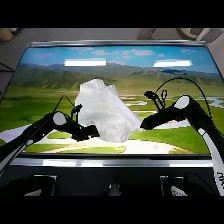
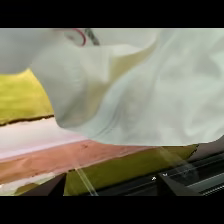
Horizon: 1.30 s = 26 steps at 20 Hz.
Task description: Fold the shirts.
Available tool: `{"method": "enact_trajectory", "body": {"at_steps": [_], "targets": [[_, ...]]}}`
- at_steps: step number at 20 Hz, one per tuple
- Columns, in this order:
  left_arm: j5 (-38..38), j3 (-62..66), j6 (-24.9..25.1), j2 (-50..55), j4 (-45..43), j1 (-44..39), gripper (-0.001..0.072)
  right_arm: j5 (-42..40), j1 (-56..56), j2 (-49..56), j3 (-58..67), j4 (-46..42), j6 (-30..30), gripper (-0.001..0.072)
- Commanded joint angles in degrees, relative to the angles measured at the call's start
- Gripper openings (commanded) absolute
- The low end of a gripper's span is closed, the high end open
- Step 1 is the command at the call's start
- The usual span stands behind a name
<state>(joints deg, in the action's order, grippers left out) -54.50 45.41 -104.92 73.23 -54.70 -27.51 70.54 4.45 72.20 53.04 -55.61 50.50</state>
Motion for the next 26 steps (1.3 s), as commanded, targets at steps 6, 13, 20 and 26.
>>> {"method": "enact_trajectory", "body": {"at_steps": [6,13,20,26], "targets": [[22.3,-5.7,-5.4,5.2,10.2,-5.7,0.0578,1.2,0.1,0.0,0.0,-0.1,-0.2,0.0024],[22.4,4.4,25.0,-5.3,10.1,-5.2,0.0025,-1.9,0.0,-4.9,6.8,-0.7,-2.0,0.0024],[27.3,37.0,27.0,-35.6,10.1,11.7,0.0024,-11.3,0.0,-22.1,46.2,-26.8,13.6,0.0024],[21.8,41.2,26.9,-42.1,10.1,12.9,0.0023,-8.5,0.0,-35.3,51.0,-29.9,18.8,0.0023]]}}
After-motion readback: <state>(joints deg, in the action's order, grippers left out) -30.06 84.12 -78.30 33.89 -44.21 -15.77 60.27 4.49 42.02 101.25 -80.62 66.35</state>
